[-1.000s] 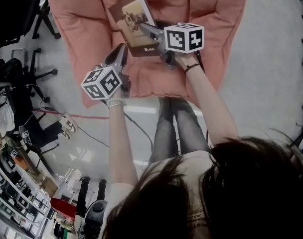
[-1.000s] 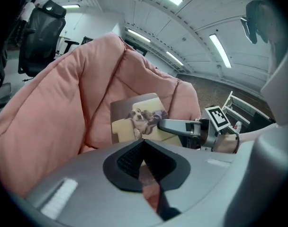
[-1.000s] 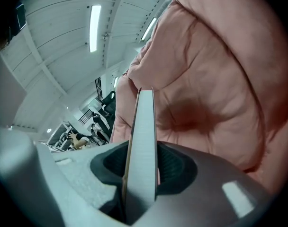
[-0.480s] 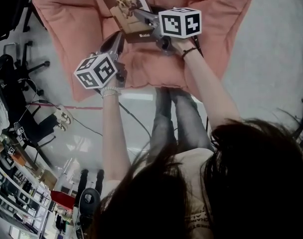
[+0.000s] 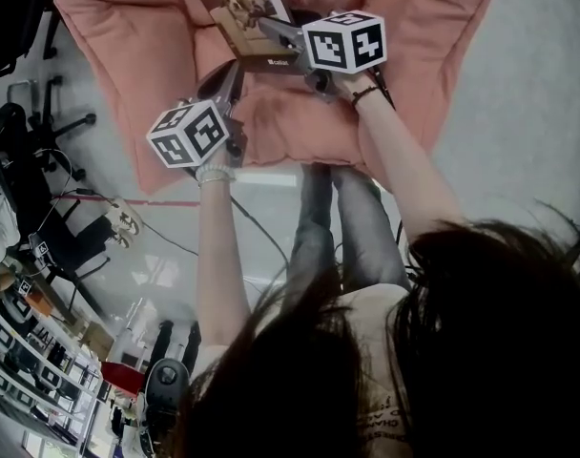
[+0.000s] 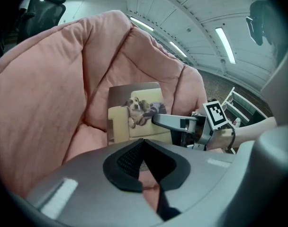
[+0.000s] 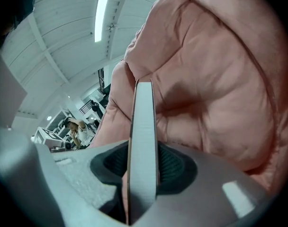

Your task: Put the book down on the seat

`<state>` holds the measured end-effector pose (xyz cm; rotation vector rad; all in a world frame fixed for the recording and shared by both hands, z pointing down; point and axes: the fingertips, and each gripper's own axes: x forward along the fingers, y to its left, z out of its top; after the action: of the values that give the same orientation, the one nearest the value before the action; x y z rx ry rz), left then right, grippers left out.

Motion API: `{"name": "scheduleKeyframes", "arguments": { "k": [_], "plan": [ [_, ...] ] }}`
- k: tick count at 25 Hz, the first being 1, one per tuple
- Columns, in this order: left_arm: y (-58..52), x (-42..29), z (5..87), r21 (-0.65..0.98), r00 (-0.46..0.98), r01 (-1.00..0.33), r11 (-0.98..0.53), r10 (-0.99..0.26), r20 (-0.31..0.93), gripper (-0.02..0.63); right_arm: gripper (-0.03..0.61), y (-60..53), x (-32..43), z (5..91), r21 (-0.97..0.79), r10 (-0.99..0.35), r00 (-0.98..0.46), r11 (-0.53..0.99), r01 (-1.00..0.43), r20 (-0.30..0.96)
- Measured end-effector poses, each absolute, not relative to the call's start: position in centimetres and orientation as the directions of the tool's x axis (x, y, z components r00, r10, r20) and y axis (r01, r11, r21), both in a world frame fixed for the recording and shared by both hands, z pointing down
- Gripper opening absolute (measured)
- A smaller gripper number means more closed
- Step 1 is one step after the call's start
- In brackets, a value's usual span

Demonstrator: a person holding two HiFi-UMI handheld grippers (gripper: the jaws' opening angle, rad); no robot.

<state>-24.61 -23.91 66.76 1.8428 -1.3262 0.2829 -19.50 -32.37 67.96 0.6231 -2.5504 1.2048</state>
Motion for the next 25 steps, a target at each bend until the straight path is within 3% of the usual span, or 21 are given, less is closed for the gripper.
{"name": "scheduleKeyframes", "arguments": {
  "k": [17,25],
  "plan": [
    [-23.4,-24.6,66.9,0.501,0.434,-0.859,-0.108,-0.673,0.599,-0.009,0.152,-32.1,-19.8,68.9,-0.62,-0.28,-0.845,0.581,-0.527,0.456],
    [-23.6,-24.8,67.0,0.505,0.439,-0.856,-0.108,-0.669,0.6,-0.009,0.175,-32.9,-18.8,69.7,-0.556,-0.321,-0.778,0.557,-0.617,0.541]
  ]
}}
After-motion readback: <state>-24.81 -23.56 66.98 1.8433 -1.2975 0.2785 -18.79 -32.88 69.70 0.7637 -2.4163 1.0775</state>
